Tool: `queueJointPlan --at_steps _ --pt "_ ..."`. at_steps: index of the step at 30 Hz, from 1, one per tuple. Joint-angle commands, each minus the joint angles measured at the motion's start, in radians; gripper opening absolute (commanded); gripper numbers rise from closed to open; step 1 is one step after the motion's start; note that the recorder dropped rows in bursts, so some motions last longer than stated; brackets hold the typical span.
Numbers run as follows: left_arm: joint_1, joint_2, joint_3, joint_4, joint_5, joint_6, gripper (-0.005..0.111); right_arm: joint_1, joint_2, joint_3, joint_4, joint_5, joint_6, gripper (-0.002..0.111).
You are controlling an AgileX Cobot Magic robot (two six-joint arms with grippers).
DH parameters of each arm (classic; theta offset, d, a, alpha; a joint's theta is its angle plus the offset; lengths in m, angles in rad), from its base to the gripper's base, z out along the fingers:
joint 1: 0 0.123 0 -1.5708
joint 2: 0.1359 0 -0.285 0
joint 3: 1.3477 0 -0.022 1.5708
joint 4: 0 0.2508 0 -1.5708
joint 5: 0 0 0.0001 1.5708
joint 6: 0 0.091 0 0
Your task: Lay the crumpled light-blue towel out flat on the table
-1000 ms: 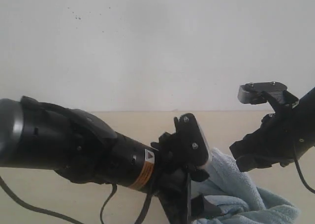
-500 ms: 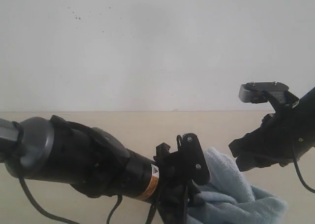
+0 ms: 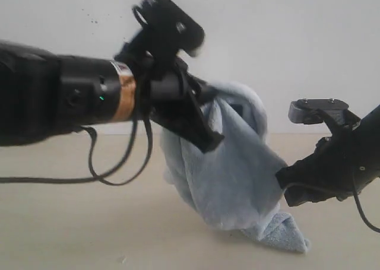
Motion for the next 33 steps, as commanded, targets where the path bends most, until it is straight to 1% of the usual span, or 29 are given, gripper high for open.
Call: queueJointPlan --at_steps 1,4,5,7,8,10,11,12,14,15,16,19,21,24,26,28,30,32,33 --pt "-0.004 -0.085 0.053 -0.104 0.17 -0.012 0.004 0.002 -0.013 -0.006 -0.002 -0.013 -0.002 0.044" --pt "-0.004 -0.136 0.113 -0.132 0.373 -0.007 0.004 0.002 -0.013 -0.006 -0.022 -0.021 -0.002 0.044" --pt "-0.004 -0.156 0.139 -0.137 0.498 -0.007 0.004 0.002 -0.013 -0.006 -0.034 -0.026 0.005 0.044" --pt "-0.004 -0.181 0.18 -0.14 0.661 0.003 0.004 0.002 -0.008 -0.006 -0.052 -0.028 0.046 0.044" --pt "-0.001 -0.193 0.204 -0.149 0.764 0.077 0.004 0.002 -0.002 -0.006 -0.052 -0.032 0.059 0.044" --pt "-0.001 -0.195 0.246 -0.234 0.862 0.272 0.004 0.002 0.025 -0.001 -0.04 -0.06 0.059 0.044" --pt "-0.001 -0.189 0.273 -0.352 0.877 0.433 0.004 0.002 0.049 0.01 -0.031 -0.087 0.056 0.044" --pt "-0.001 -0.181 0.292 -0.445 0.877 0.541 0.004 0.002 0.08 0.024 -0.025 -0.107 0.052 0.044" --pt "-0.001 -0.154 0.339 -0.667 0.857 0.809 0.004 0.002 0.153 0.045 0.02 -0.107 0.032 0.044" --pt "-0.001 -0.144 0.356 -0.733 0.851 0.895 0.004 0.002 0.189 0.048 0.058 -0.085 0.012 0.044" --pt "-0.001 -0.133 0.374 -0.775 0.841 0.925 0.004 0.002 0.217 0.041 0.102 -0.053 -0.014 0.044" --pt "-0.001 -0.125 0.39 -0.753 0.813 0.842 0.004 0.002 0.242 0.001 0.235 0.081 -0.157 0.044" --pt "-0.001 -0.131 0.39 -0.698 0.811 0.775 0.004 0.002 0.23 -0.016 0.342 0.16 -0.238 0.044" --pt "-0.001 -0.149 0.386 -0.626 0.79 0.7 0.006 0.005 0.205 -0.019 0.492 0.2 -0.383 0.044" --pt "-0.001 -0.159 0.37 -0.584 0.78 0.638 0.014 0.005 0.198 -0.021 0.563 0.189 -0.46 0.044" --pt "-0.001 -0.166 0.356 -0.557 0.743 0.58 0.027 0.005 0.2 -0.033 0.608 0.161 -0.499 0.044" --pt "-0.001 -0.166 0.343 -0.55 0.678 0.528 0.041 0.006 0.211 -0.055 0.62 0.13 -0.489 0.044" --pt "-0.001 -0.166 0.343 -0.563 0.598 0.498 0.05 0.013 0.242 -0.105 0.607 0.139 -0.446 0.044" --pt "-0.001 -0.166 0.343 -0.579 0.577 0.491 0.053 0.017 0.266 -0.149 0.595 0.171 -0.415 0.044"
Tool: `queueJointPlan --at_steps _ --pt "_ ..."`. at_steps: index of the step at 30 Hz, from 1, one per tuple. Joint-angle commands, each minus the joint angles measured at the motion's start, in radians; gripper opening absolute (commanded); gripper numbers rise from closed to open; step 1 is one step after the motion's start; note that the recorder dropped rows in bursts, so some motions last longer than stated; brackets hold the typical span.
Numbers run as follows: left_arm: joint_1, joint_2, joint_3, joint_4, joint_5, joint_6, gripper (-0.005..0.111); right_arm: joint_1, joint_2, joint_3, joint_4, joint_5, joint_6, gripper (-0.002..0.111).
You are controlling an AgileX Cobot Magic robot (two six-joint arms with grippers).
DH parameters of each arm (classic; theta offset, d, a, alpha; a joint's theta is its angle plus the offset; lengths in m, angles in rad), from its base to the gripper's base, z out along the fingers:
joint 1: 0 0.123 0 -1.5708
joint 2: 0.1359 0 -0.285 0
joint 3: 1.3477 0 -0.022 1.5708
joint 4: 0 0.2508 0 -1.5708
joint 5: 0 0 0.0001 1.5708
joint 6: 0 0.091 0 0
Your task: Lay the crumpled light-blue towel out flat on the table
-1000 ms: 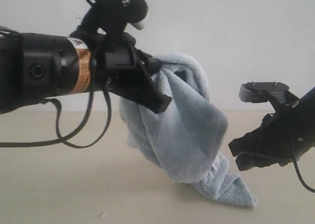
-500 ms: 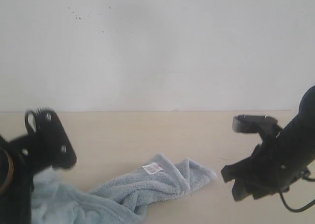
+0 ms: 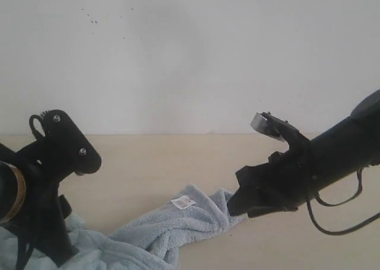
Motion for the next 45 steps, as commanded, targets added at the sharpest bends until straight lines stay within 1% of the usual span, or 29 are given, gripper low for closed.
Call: queueJointPlan --at_steps 1,3,4,7,9,12,17,23,24,26,27,29,30,31,32,33,35,36,40,45 --pt "-0.003 -0.007 -0.007 -0.024 -0.122 -0.072 0.055 0.022 0.076 -0.149 -0.011 0.07 0.079 0.044" --pt "-0.003 -0.007 -0.007 -0.029 -0.122 -0.072 0.056 0.036 0.131 -0.278 -0.038 0.146 0.12 0.044" --pt "-0.003 -0.007 -0.007 -0.02 -0.12 -0.072 0.056 0.049 0.163 -0.341 -0.064 0.148 0.138 0.044" --pt "-0.003 -0.007 -0.031 -0.011 -0.086 -0.083 0.056 0.089 0.267 -0.498 -0.197 0.072 0.217 0.044" --pt "-0.003 -0.007 -0.047 -0.03 -0.052 -0.085 0.056 0.109 0.32 -0.58 -0.27 0.049 0.229 0.044" --pt "-0.003 -0.007 -0.049 -0.03 -0.059 -0.085 0.056 0.129 0.399 -0.667 -0.301 0.043 0.215 0.044" --pt "-0.003 -0.007 -0.047 -0.032 -0.093 -0.134 0.056 0.133 0.474 -0.687 -0.297 -0.025 0.213 0.044" --pt "-0.003 -0.007 -0.047 -0.06 -0.137 -0.144 0.056 0.152 0.542 -0.687 -0.292 -0.015 0.208 0.044" --pt "-0.003 -0.007 -0.047 -0.084 -0.158 -0.169 0.056 0.158 0.556 -0.687 -0.292 -0.015 0.189 0.044" --pt "-0.003 -0.007 -0.042 -0.19 -0.229 -0.192 0.056 0.176 0.578 -0.687 -0.292 -0.01 0.141 0.044" --pt "-0.003 -0.007 -0.032 -0.249 -0.291 -0.179 0.056 0.181 0.583 -0.687 -0.292 -0.006 0.127 0.044" --pt "-0.003 -0.007 0.003 -0.361 -0.433 -0.088 0.055 0.192 0.588 -0.687 -0.294 0.003 0.118 0.044" --pt "-0.005 -0.007 0.021 -0.42 -0.497 -0.028 0.053 0.197 0.588 -0.687 -0.298 0.003 0.116 0.043" --pt "-0.005 -0.007 0.037 -0.474 -0.542 0.023 0.048 0.197 0.586 -0.687 -0.304 0.003 0.116 0.037" --pt "-0.005 -0.007 0.043 -0.509 -0.56 0.063 0.041 0.197 0.58 -0.687 -0.31 0.005 0.116 0.031" --pt "-0.005 -0.007 0.047 -0.548 -0.562 0.086 0.031 0.197 0.576 -0.687 -0.323 0.005 0.122 0.021" --pt "-0.005 -0.007 0.047 -0.555 -0.555 0.108 0.01 0.197 0.555 -0.687 -0.361 0.005 0.145 -0.001" --pt "-0.005 -0.007 0.047 -0.553 -0.555 0.119 0.005 0.197 0.545 -0.687 -0.386 0.001 0.167 0.0" --pt "0.005 -0.007 0.047 -0.548 -0.535 0.118 0.004 0.197 0.477 -0.687 -0.542 -0.026 0.293 0.0" --pt "0.039 -0.005 0.047 -0.486 -0.522 0.13 0.004 0.197 0.347 -0.687 -0.899 -0.03 0.545 0.0"
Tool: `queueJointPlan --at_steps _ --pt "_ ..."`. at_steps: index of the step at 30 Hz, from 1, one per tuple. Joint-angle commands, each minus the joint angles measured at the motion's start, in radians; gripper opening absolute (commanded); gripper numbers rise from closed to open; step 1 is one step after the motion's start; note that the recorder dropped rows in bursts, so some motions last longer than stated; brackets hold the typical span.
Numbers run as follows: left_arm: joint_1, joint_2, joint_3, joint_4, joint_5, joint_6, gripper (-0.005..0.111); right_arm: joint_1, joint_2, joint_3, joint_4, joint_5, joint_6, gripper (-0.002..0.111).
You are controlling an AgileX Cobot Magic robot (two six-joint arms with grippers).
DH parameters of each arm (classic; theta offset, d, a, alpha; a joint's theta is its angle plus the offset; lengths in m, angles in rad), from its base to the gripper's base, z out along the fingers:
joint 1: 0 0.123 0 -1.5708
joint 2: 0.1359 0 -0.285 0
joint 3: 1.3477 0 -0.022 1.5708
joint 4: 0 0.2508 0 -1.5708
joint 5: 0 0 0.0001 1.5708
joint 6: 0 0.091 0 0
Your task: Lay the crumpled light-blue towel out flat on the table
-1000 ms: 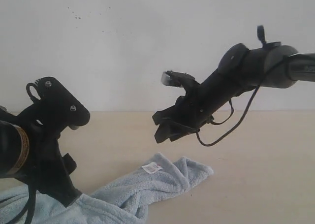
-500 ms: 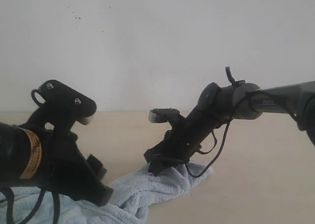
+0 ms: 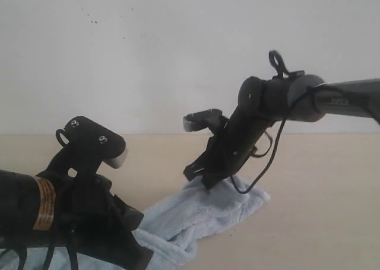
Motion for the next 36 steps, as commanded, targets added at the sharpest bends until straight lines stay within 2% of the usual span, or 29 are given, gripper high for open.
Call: queueJointPlan --at_steps 1,5,8,11,13,16,19,22,26,27,30,35,36 --pt "0.027 -0.002 0.003 0.042 0.007 0.012 0.004 0.0 -0.134 -0.006 -0.335 0.016 0.211 0.0" --pt "0.029 -0.002 0.003 0.042 0.007 0.012 0.004 0.0 -0.204 -0.006 -0.663 0.239 0.322 0.0" --pt "0.029 -0.002 0.003 0.052 0.009 0.012 0.004 -0.01 -0.215 -0.002 -0.803 0.405 0.413 0.0" --pt "0.031 -0.002 0.003 0.139 0.046 0.012 0.004 -0.041 -0.224 0.03 -0.729 0.405 0.47 0.0" --pt "0.044 -0.002 0.003 0.279 0.108 0.003 0.004 -0.06 -0.231 0.081 -0.673 0.405 0.449 0.0" --pt "0.09 -0.002 0.008 0.438 0.211 -0.13 0.004 -0.084 -0.231 0.191 -0.653 0.405 0.438 0.0" --pt "0.135 -0.002 0.029 0.453 0.225 -0.242 0.004 -0.114 -0.231 0.305 -0.692 0.405 0.438 0.0" --pt "0.145 -0.002 0.04 0.45 0.207 -0.245 0.004 -0.171 -0.231 0.377 -0.719 0.405 0.477 0.0" --pt "0.145 -0.002 0.038 0.455 0.188 -0.245 0.004 -0.287 -0.238 0.38 -0.703 0.405 0.505 0.0" --pt "0.149 -0.002 0.038 0.457 0.155 -0.245 0.004 -0.361 -0.249 0.38 -0.647 0.405 0.505 0.002" --pt "0.154 -0.002 0.038 0.446 0.071 -0.245 0.004 -0.472 -0.255 0.382 -0.401 0.405 0.408 0.014" --pt "0.154 -0.002 0.036 0.358 -0.051 -0.249 0.004 -0.618 -0.256 0.382 0.152 0.402 0.137 0.05" --pt "0.154 -0.002 0.036 0.341 -0.051 -0.249 0.004 -0.63 -0.256 0.382 0.191 0.402 0.117 0.051"
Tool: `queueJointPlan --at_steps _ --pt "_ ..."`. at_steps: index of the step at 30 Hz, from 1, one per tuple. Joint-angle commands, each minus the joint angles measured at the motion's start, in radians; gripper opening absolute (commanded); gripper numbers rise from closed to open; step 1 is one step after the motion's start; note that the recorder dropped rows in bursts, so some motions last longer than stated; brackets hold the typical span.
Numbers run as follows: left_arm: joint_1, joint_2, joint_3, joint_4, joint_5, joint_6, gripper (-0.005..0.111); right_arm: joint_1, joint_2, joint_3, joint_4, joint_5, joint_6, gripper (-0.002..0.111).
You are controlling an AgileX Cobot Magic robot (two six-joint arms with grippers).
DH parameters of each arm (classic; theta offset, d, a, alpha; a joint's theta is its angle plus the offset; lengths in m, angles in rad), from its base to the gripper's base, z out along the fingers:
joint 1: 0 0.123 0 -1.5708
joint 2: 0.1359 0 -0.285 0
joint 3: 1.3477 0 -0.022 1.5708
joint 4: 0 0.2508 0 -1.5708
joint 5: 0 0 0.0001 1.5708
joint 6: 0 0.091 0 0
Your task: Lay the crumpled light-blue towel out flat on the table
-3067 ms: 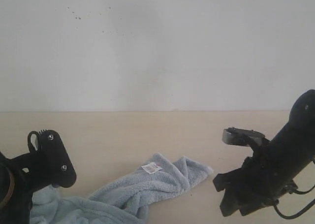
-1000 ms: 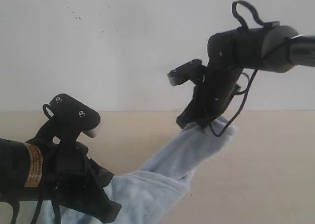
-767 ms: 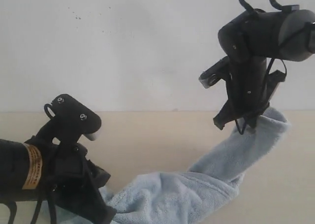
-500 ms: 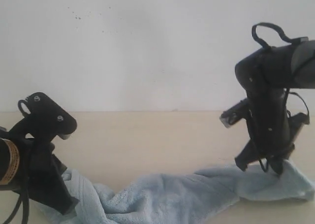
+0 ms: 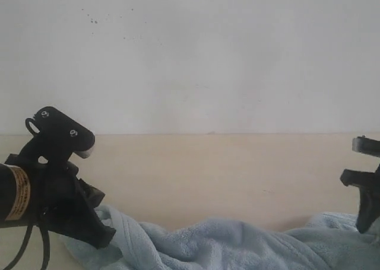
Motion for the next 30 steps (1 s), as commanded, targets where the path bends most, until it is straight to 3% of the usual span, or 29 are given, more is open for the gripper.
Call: queueJointPlan --at_steps 1,4,5,7,10,12,16,18,21,26,30 --pt "0.007 0.0 0.0 -0.066 -0.038 -0.012 0.004 -0.057 -0.014 0.002 0.228 -0.001 -0.128 0.051" --pt "0.026 0.0 -0.002 -0.068 -0.038 -0.012 0.004 -0.057 -0.014 0.002 0.21 0.0 -0.128 0.046" --pt "0.026 0.0 -0.002 -0.07 -0.038 -0.02 0.004 -0.057 -0.014 0.002 0.181 0.0 -0.128 0.037" --pt "0.026 0.0 -0.002 -0.094 -0.038 -0.02 0.004 -0.057 -0.018 0.002 0.085 0.0 -0.115 0.003" --pt "0.026 0.0 -0.004 -0.094 -0.031 -0.02 0.004 -0.056 -0.056 0.002 0.072 -0.008 -0.088 0.0" --pt "0.033 0.0 -0.009 -0.094 -0.012 -0.02 0.004 -0.056 -0.092 0.002 0.175 -0.038 -0.128 0.0" --pt "0.069 -0.004 -0.031 -0.094 0.049 -0.023 0.004 -0.041 -0.182 0.002 0.648 0.0 -0.497 0.0" --pt "0.087 -0.004 -0.036 -0.094 0.066 -0.027 0.004 -0.005 -0.24 0.006 0.679 0.0 -0.592 0.0" --pt "0.12 -0.006 -0.038 -0.094 0.081 -0.031 0.004 0.105 -0.322 0.009 0.36 0.0 -0.524 0.0" --pt "0.155 -0.036 -0.038 -0.092 0.102 -0.05 0.004 0.271 -0.398 0.065 -0.23 0.0 -0.135 0.0" --pt "0.168 -0.1 -0.033 -0.094 0.131 -0.066 0.004 0.316 -0.455 0.124 -0.591 0.0 0.154 0.0"
